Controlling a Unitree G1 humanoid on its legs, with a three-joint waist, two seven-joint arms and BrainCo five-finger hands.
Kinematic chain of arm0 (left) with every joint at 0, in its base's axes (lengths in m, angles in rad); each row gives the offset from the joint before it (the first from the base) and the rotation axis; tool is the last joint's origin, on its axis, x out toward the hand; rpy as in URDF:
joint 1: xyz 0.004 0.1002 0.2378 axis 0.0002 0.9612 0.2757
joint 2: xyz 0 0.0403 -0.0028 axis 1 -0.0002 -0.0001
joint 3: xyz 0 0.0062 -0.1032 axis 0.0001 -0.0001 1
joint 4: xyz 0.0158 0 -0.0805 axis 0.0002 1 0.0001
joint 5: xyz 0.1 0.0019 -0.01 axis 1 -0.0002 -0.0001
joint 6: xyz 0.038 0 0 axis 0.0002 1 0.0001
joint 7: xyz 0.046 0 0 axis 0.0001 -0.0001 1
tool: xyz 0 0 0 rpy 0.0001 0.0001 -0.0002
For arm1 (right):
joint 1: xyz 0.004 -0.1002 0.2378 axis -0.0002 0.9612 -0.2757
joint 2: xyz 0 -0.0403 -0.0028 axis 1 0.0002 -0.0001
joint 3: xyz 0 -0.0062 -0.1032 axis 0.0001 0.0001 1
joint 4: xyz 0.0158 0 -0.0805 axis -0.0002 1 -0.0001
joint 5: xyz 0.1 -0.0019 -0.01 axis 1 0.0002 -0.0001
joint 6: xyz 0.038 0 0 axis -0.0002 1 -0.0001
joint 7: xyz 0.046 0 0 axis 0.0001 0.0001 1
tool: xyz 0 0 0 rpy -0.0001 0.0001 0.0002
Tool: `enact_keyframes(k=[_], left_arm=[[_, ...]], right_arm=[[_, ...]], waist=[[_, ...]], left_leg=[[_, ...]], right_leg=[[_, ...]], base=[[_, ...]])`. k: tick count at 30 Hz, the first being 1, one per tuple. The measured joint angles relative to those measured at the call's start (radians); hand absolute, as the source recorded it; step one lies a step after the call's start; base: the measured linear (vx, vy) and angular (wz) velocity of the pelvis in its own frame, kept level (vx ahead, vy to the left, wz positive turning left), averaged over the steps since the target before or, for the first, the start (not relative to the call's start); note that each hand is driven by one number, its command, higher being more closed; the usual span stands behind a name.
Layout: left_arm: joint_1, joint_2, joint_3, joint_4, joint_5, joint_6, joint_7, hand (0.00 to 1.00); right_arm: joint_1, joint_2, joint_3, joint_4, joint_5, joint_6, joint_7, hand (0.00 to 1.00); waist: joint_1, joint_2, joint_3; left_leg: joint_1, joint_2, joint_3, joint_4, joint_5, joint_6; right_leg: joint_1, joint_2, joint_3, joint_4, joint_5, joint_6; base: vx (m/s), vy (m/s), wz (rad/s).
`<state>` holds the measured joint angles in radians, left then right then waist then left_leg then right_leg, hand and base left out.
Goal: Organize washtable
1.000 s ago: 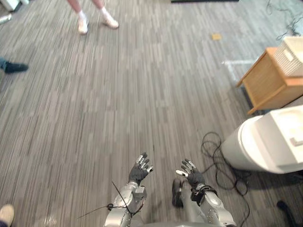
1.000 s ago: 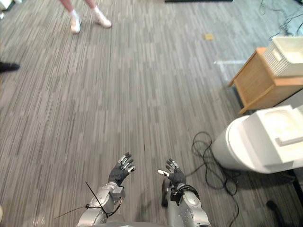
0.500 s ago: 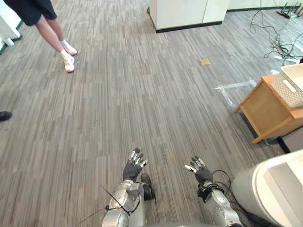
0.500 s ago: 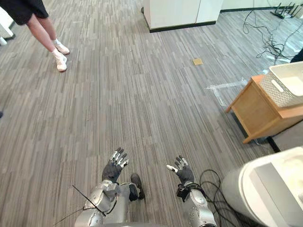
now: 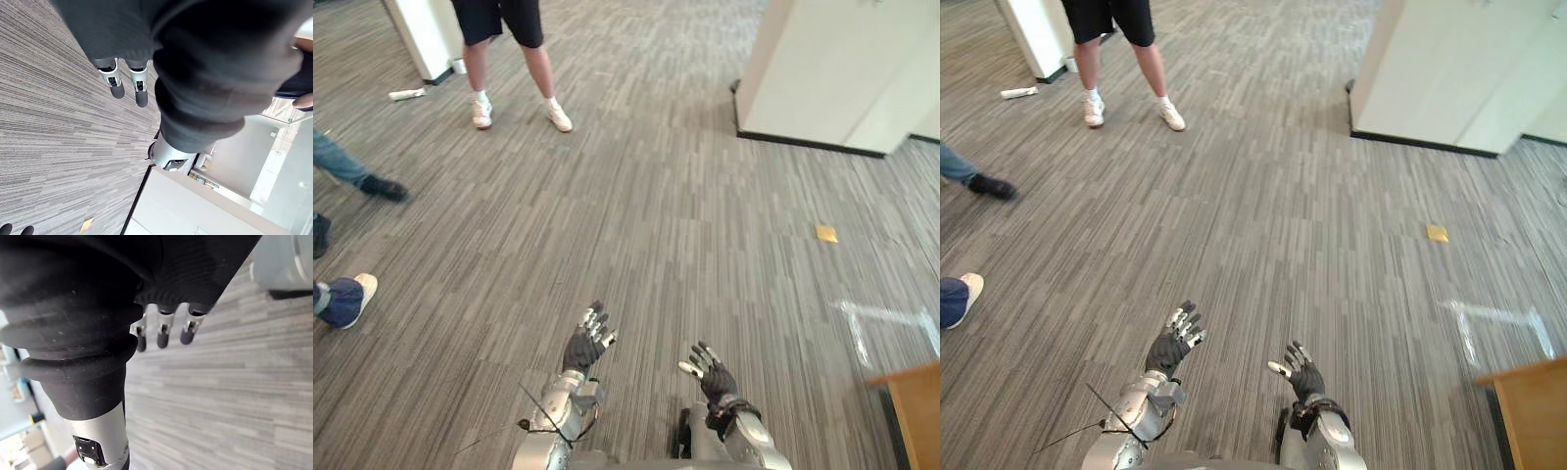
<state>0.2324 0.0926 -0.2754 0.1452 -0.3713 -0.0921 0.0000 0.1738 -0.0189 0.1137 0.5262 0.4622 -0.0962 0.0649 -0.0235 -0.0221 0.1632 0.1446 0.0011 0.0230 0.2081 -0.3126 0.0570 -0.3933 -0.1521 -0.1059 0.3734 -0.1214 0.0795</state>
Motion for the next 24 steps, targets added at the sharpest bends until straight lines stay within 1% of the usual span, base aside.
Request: enact_keyframes(k=[1,2,3,4,5,6,7,8,9,10,11,12,13,14,15,16,17,18,19,20,21,22,23,24], left_arm=[[-0.001,0.002,-0.007,0.012,0.012,0.0,0.0,0.0],[0.001,0.003,-0.01,0.023,0.023,0.001,0.0,0.0],[0.006,0.005,-0.013,0.026,0.031,0.001,0.0,0.0],[0.024,0.012,-0.026,0.04,0.032,0.0,-0.001,0.0],[0.027,0.006,-0.035,0.054,0.045,0.005,-0.002,0.0],[0.032,0.001,-0.036,0.055,0.05,0.008,-0.003,0.0],[0.035,-0.022,-0.027,0.072,0.051,0.009,-0.005,0.0],[0.019,-0.061,-0.015,0.11,0.049,0.017,-0.001,0.0],[0.008,-0.067,-0.014,0.124,0.047,0.021,0.0,0.0],[-0.013,-0.07,-0.01,0.136,0.047,0.028,0.0,0.0],[-0.018,-0.071,0.003,0.132,0.047,0.028,0.0,0.0],[-0.013,-0.068,0.006,0.127,0.047,0.027,0.0,0.0],[-0.009,-0.069,0.007,0.118,0.047,0.027,0.0,0.0],[-0.014,-0.072,0.012,0.111,0.045,0.026,-0.002,0.0],[-0.017,-0.075,0.018,0.114,0.041,0.027,-0.002,0.0],[-0.018,-0.088,0.034,0.121,0.037,0.027,-0.001,0.0],[-0.015,-0.106,0.047,0.13,0.037,0.027,0.001,0.0],[-0.013,-0.113,0.047,0.139,0.037,0.027,0.001,0.0],[-0.011,-0.109,0.046,0.156,0.037,0.027,0.0,0.0],[-0.009,-0.093,0.049,0.158,0.036,0.026,0.0,0.0],[-0.01,-0.086,0.05,0.158,0.036,0.026,0.0,0.0],[-0.013,-0.067,0.051,0.157,0.037,0.023,-0.001,0.0],[-0.017,-0.047,0.052,0.157,0.037,0.023,-0.001,0.0],[0.027,-0.019,0.05,0.181,0.037,0.018,0.001,0.0]], right_arm=[[-0.002,0.001,-0.021,-0.001,-0.001,0.0,0.0,0.0],[0.001,-0.001,-0.033,-0.001,-0.001,0.0,0.0,0.0],[0.007,-0.004,-0.034,-0.001,-0.001,0.001,0.0,0.0],[0.018,-0.01,-0.035,0.0,-0.001,0.007,-0.001,0.0],[0.015,-0.024,-0.035,-0.002,-0.001,0.009,0.0,0.0],[0.007,-0.035,-0.034,-0.004,-0.001,0.008,0.001,0.0],[-0.007,-0.065,-0.031,-0.005,-0.001,0.01,0.0,0.0],[-0.049,-0.089,-0.027,-0.01,0.0,0.009,-0.009,0.0],[-0.064,-0.088,-0.034,-0.01,0.002,0.009,-0.019,0.0],[-0.076,-0.085,-0.037,-0.01,0.009,0.008,-0.029,0.0],[-0.077,-0.073,-0.036,-0.012,0.015,0.003,-0.04,0.0],[-0.071,-0.064,-0.038,-0.016,0.02,-0.008,-0.042,0.0],[-0.066,-0.066,-0.038,-0.031,0.02,-0.015,-0.041,0.0],[-0.078,-0.077,-0.046,-0.045,0.008,-0.017,-0.04,0.0],[-0.086,-0.079,-0.058,-0.045,0.003,-0.016,-0.04,0.0],[-0.091,-0.08,-0.072,-0.042,-0.004,-0.015,-0.041,0.0],[-0.078,-0.09,-0.086,-0.04,-0.02,-0.015,-0.04,0.0],[-0.067,-0.097,-0.093,-0.04,-0.032,-0.014,-0.04,0.0],[-0.048,-0.1,-0.111,-0.031,-0.044,-0.01,-0.042,0.0],[-0.013,-0.085,-0.109,-0.043,-0.046,-0.01,-0.039,0.0],[-0.005,-0.075,-0.108,-0.042,-0.046,-0.01,-0.039,0.0],[0.006,-0.054,-0.108,-0.042,-0.044,-0.01,-0.039,0.0],[0.015,-0.04,-0.107,-0.04,-0.038,-0.011,-0.038,0.0],[0.05,-0.007,-0.104,0.0,0.043,-0.008,0.001,0.0]], waist=[[-0.007,0.0,-0.002],[-0.019,-0.007,-0.007],[-0.02,-0.007,-0.017],[-0.017,-0.015,-0.041],[-0.016,0.006,-0.05],[-0.013,0.023,-0.048],[0.0,0.083,-0.041],[0.027,0.137,-0.026],[0.031,0.147,-0.021],[0.031,0.123,-0.002],[0.033,0.089,0.009],[0.032,0.067,0.006],[0.032,0.046,0.001],[0.034,0.051,-0.002],[0.032,0.058,-0.001],[0.032,0.077,-0.003],[0.033,0.094,-0.008],[0.032,0.113,-0.016],[0.022,0.126,-0.031],[0.001,0.091,-0.043],[-0.005,0.074,-0.048],[-0.016,0.048,-0.057],[-0.017,0.033,-0.063],[-0.018,0.015,-0.107]], left_leg=[[0.027,0.023,-0.001,0.015,-0.042,-0.033],[0.067,0.046,0.006,0.018,-0.078,-0.074],[0.095,0.059,0.007,0.019,-0.093,-0.097],[0.094,0.071,0.005,0.111,-0.103,-0.116],[0.012,0.126,0.023,0.35,-0.078,-0.156],[-0.039,0.165,0.034,0.489,-0.031,-0.163],[-0.125,0.234,0.027,0.694,0.096,-0.151],[-0.255,0.28,-0.019,0.947,0.152,-0.154],[-0.291,0.278,-0.025,1.007,0.138,-0.149],[-0.329,0.276,-0.015,1.034,0.119,-0.153],[-0.335,0.275,0.019,0.963,0.103,-0.161],[-0.337,0.277,0.041,0.85,0.1,-0.162],[-0.339,0.279,0.054,0.703,0.1,-0.162],[-0.339,0.269,0.048,0.433,0.103,-0.167],[-0.334,0.256,0.027,0.317,0.107,-0.173],[-0.315,0.239,-0.004,0.162,0.129,-0.199],[-0.297,0.238,-0.025,0.05,0.195,-0.23],[-0.288,0.243,-0.023,0.027,0.246,-0.226],[-0.267,0.24,-0.014,0.012,0.281,-0.221],[-0.238,0.209,0.002,-0.033,0.284,-0.213],[-0.224,0.197,0.016,-0.062,0.293,-0.201],[-0.208,0.173,0.038,-0.112,0.309,-0.183],[-0.199,0.157,0.06,-0.143,0.319,-0.173],[-0.103,0.102,0.113,-0.301,0.378,-0.153]], right_leg=[[0.002,-0.002,-0.004,-0.162,0.054,0.01],[-0.012,-0.008,-0.02,-0.203,0.073,0.006],[-0.018,-0.008,-0.034,-0.187,0.07,0.001],[-0.035,-0.004,-0.048,-0.114,0.141,-0.04],[-0.041,0.013,-0.069,-0.022,0.19,-0.059],[-0.036,0.036,-0.078,0.009,0.198,-0.068],[-0.016,0.095,-0.072,0.032,0.156,-0.092],[0.031,0.168,-0.062,0.022,0.129,-0.128],[0.063,0.176,-0.057,0.011,0.125,-0.135],[0.127,0.182,-0.044,-0.02,0.123,-0.137],[0.223,0.174,-0.026,-0.078,0.123,-0.137],[0.274,0.166,-0.023,-0.125,0.123,-0.136],[0.309,0.166,-0.006,-0.166,0.122,-0.135],[0.337,0.172,0.026,-0.206,0.117,-0.127],[0.338,0.174,0.038,-0.211,0.112,-0.119],[0.338,0.181,0.055,-0.211,0.104,-0.107],[0.345,0.194,0.069,-0.211,0.088,-0.082],[0.354,0.204,0.079,-0.213,0.08,-0.071],[0.376,0.2,0.093,-0.219,0.065,-0.056],[0.376,0.169,0.099,-0.222,0.054,-0.039],[0.373,0.156,0.107,-0.227,0.049,-0.032],[0.371,0.132,0.116,-0.241,0.05,-0.028],[0.367,0.115,0.133,-0.259,0.058,-0.016],[0.404,0.081,0.159,-0.368,0.103,0.013]], base=[[0.75,-0.356,0.7],[0.66,-0.338,0.64],[0.76,-0.39,0.57],[0.78,-0.419,0.37],[0.79,-0.443,0.22],[0.75,-0.416,-0.19],[0.74,-0.321,-0.89],[0.72,-0.251,-1.0],[0.68,-0.19,-0.89],[0.62,-0.212,-0.41],[0.59,-0.227,-0.33],[0.49,-0.221,-0.37],[0.54,-0.164,-0.62],[0.51,-0.106,-0.7],[0.42,-0.014,-0.82],[0.25,0.083,-0.78],[0.24,0.114,-0.78],[0.29,0.219,-0.67],[0.28,0.28,-0.3],[0.22,0.239,-0.17],[0.2,0.214,-0.09],[0.16,0.155,-0.23],[0.16,0.155,-0.2],[0.06,0.06,-0.11]])
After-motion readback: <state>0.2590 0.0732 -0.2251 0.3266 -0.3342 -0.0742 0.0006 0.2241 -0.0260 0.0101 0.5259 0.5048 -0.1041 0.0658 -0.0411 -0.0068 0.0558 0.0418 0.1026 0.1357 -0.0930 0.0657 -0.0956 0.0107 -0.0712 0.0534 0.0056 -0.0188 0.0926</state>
